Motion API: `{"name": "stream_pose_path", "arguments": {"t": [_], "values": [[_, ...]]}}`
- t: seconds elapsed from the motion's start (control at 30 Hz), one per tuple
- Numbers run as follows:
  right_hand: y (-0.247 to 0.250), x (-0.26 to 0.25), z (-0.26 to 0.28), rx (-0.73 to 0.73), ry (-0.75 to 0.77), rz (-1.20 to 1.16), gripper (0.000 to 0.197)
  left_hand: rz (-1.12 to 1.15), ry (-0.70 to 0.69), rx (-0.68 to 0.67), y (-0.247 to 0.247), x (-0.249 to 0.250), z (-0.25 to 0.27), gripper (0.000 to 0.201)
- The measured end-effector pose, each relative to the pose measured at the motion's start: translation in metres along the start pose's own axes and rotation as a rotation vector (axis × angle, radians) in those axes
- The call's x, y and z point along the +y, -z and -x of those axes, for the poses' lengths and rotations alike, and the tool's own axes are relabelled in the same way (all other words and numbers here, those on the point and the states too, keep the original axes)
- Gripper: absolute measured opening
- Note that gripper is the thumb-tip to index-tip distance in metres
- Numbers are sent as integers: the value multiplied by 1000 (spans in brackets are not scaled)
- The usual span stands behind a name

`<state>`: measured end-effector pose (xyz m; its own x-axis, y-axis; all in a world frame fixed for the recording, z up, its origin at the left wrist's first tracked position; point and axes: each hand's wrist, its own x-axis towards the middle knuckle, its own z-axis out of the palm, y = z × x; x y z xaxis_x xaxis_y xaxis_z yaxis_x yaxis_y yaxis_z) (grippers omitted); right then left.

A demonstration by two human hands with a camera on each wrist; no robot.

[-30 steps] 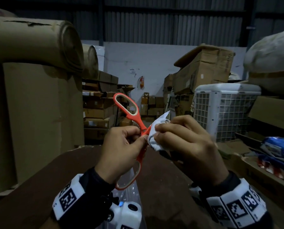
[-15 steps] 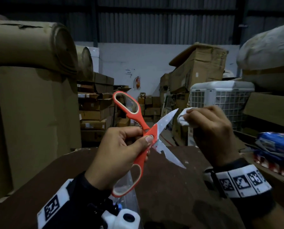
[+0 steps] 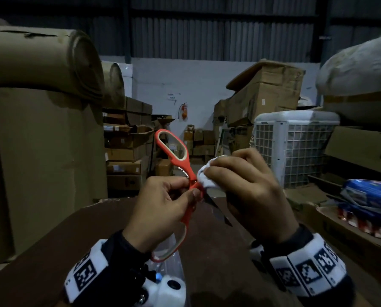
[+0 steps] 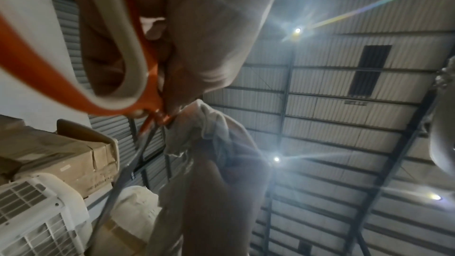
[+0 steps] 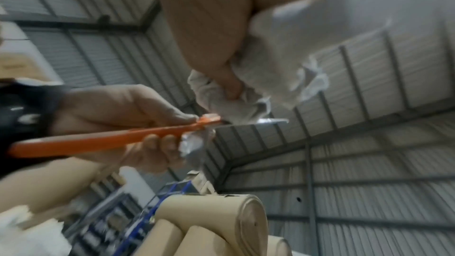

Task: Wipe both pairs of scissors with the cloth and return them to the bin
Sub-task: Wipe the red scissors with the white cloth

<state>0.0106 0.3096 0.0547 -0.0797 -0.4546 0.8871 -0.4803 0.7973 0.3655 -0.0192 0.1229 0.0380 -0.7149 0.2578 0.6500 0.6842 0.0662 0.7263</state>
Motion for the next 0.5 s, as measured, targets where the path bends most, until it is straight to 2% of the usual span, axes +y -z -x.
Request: {"name": "stream_pose_path", "arguments": {"t": [0.07,0.2,0.33,0.43,0.5], "values": [[-2,10,3,13,-7,60,9,-20,15,-14,-2,-2,1,18],[-12,42,20,-70,-69,176,8,-51,47,-28,-1,-1,3,14],[-11,74,39,-97,-250,198,18,29,45,-71,8,12,3,13],[5,74,30,-24,-352,160,25,113,64,-77,9,16,2,11],[15,64,20,33,-397,70,35,197,109,-78,7,13,2,20]]}}
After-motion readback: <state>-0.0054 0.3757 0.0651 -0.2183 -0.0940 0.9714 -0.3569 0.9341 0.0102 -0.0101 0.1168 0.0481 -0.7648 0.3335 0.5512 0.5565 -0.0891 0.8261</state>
